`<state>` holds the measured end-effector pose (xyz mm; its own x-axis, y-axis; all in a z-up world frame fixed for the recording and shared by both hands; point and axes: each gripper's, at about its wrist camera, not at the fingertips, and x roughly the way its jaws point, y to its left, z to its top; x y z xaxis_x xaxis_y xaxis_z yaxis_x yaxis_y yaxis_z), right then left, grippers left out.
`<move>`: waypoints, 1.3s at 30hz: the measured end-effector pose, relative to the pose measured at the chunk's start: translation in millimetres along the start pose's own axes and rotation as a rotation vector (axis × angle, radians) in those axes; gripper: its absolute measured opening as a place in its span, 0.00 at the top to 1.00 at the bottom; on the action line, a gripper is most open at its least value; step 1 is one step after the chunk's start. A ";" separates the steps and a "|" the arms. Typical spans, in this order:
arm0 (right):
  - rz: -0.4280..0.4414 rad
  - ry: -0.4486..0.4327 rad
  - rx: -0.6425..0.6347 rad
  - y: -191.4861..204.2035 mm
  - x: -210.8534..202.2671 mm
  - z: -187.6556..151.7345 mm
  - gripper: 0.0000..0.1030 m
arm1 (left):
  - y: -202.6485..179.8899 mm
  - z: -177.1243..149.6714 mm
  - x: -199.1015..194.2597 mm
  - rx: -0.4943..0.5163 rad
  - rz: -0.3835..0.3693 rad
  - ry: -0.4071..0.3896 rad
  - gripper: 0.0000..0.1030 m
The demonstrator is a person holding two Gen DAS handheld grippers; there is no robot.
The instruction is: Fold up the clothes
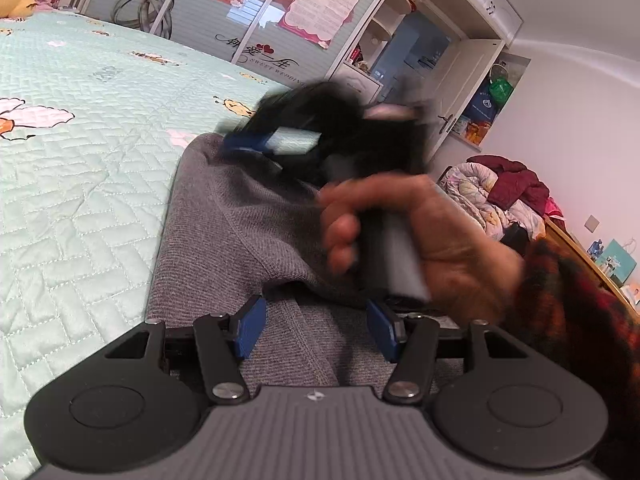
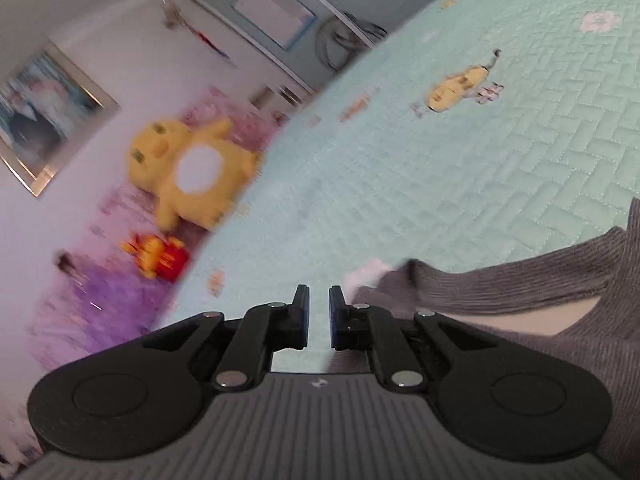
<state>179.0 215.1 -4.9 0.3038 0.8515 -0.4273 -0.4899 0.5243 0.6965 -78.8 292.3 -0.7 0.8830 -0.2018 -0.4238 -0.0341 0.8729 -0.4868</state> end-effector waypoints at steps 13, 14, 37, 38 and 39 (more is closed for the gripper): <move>-0.106 -0.241 0.116 -20.3 -138.7 -65.6 0.65 | 0.5 -1.1 -0.7 -0.009 -0.008 -0.001 0.41; -0.123 -0.301 0.181 -28.4 -168.5 -81.9 0.64 | 0.4 -1.2 -0.8 -0.010 -0.007 -0.002 0.41; -0.063 -0.463 0.398 -52.9 -242.3 -105.6 0.40 | -10.6 -0.9 2.1 0.041 0.047 0.001 0.41; -0.108 -0.386 0.361 -52.6 -224.7 -101.6 0.40 | -11.1 -1.1 2.5 0.044 0.050 0.002 0.41; -0.151 -0.327 0.326 -53.9 -210.4 -99.7 0.46 | -11.5 -1.3 2.8 0.046 0.052 0.002 0.41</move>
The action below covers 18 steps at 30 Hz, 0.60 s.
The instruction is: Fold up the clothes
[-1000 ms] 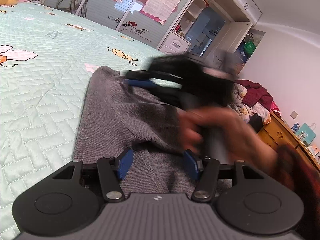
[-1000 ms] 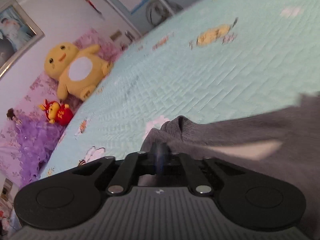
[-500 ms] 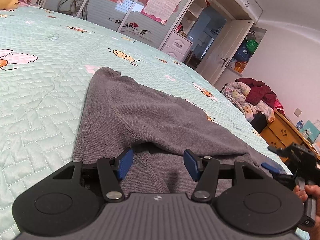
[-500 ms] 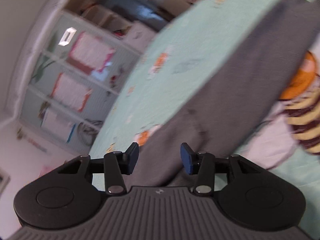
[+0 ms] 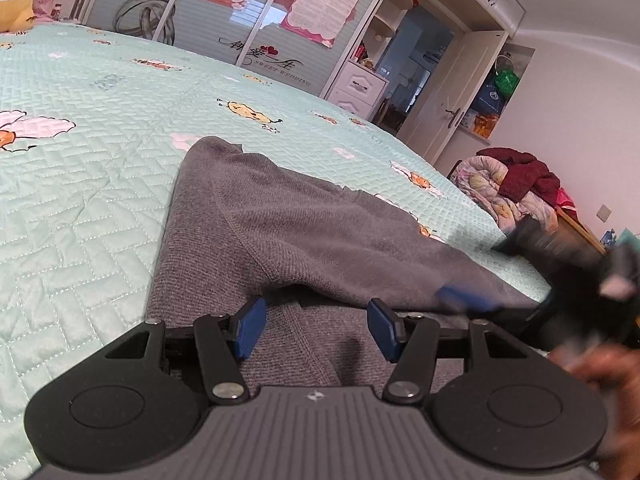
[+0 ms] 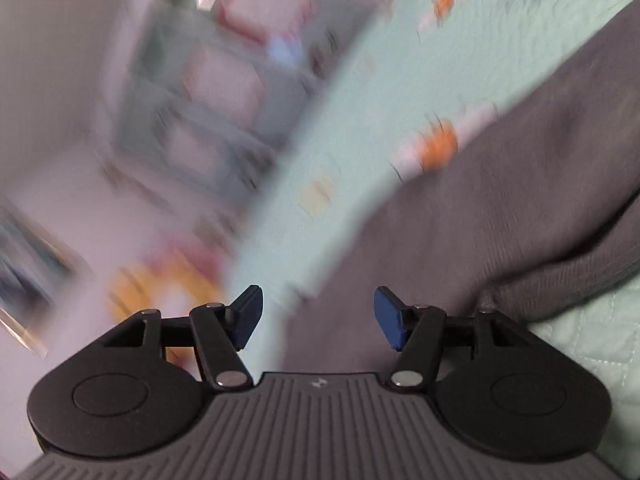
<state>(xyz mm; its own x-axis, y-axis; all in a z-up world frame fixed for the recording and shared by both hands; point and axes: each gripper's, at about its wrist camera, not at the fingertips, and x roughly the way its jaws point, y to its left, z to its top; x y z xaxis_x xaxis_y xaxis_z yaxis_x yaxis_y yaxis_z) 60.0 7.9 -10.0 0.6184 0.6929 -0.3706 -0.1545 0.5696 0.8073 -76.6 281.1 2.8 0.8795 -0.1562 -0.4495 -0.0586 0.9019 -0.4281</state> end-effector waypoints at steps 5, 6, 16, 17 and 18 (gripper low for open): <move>-0.073 -0.024 -0.061 -27.3 6.5 -2.9 1.00 | -14.1 -0.7 2.8 0.073 0.059 0.018 0.41; -0.061 -0.020 -0.044 -29.7 6.1 0.3 1.00 | -19.6 -0.6 4.2 0.104 0.081 0.028 0.41; -0.021 0.063 -0.019 -37.9 -9.4 10.4 1.00 | -38.4 42.1 -7.5 0.022 0.062 0.013 0.44; -0.024 0.074 -0.030 -38.9 -13.0 9.8 1.00 | -42.0 49.9 -6.1 0.036 0.070 -0.013 0.44; -0.026 0.086 -0.040 -40.0 -16.6 9.2 1.00 | -45.7 57.0 -1.3 0.057 0.078 -0.029 0.44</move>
<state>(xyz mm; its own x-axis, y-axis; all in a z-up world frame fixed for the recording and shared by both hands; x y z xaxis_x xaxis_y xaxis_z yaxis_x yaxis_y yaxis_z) 63.1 -30.4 -31.9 0.5547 0.7118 -0.4308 -0.1708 0.6042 0.7783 -48.1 263.0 67.5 0.8867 -0.0737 -0.4565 -0.1013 0.9322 -0.3474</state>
